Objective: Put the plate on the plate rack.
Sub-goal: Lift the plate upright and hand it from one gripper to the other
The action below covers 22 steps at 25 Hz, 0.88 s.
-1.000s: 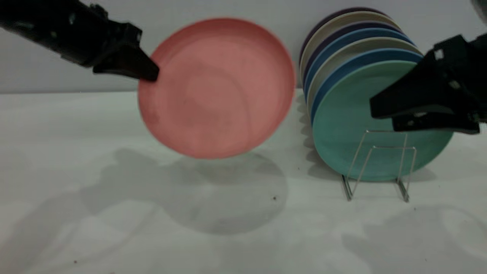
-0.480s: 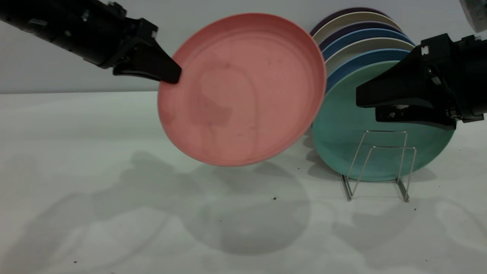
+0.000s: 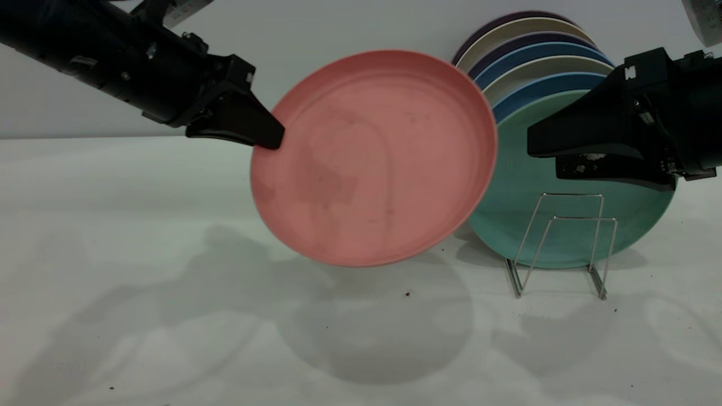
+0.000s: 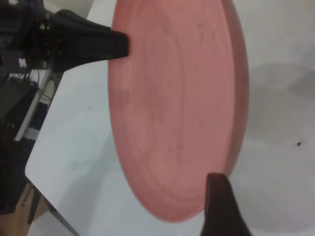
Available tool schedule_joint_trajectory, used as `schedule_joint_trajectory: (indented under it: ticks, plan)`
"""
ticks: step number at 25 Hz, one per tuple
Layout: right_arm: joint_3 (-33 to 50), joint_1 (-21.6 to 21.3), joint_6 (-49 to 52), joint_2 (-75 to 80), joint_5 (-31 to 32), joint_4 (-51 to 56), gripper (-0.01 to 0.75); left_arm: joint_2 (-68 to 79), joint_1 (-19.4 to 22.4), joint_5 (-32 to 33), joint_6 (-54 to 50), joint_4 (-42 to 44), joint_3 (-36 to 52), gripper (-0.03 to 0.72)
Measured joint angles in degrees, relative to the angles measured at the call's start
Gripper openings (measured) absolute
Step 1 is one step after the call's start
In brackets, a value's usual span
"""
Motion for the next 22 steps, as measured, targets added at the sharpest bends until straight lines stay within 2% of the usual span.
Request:
schedule_joint_trajectory:
  ticks: [8,14,16,19,20,21,22]
  plan:
    - [0.00,0.00,0.00,0.00,-0.05,0.00,0.484,0.00,-4.48,0.06,0.93,-2.10,0.00,0.013]
    - [0.00,0.00,0.00,0.00,-0.05,0.00,0.477,0.11,-7.94,1.67,4.51,-8.66,0.00,0.014]
    - [0.00,0.00,0.00,0.00,-0.05,0.00,0.428,0.11,-8.93,3.56,5.22,-9.63,0.00,0.016]
    - [0.00,0.00,0.00,0.00,-0.05,-0.24,0.246,0.11,-9.11,5.96,5.53,-9.91,0.00,0.027]
    - [0.00,0.00,-0.07,0.00,0.02,-0.58,0.160,0.11,-8.89,6.32,5.52,-9.91,0.00,0.032]
    - [0.00,0.00,-0.17,0.00,-0.05,-1.02,0.119,0.11,-8.43,6.92,5.59,-9.91,0.00,0.036]
    - [-0.02,0.00,-0.42,0.00,-0.05,-1.26,0.121,0.11,-7.95,7.84,5.59,-9.85,0.00,0.041]
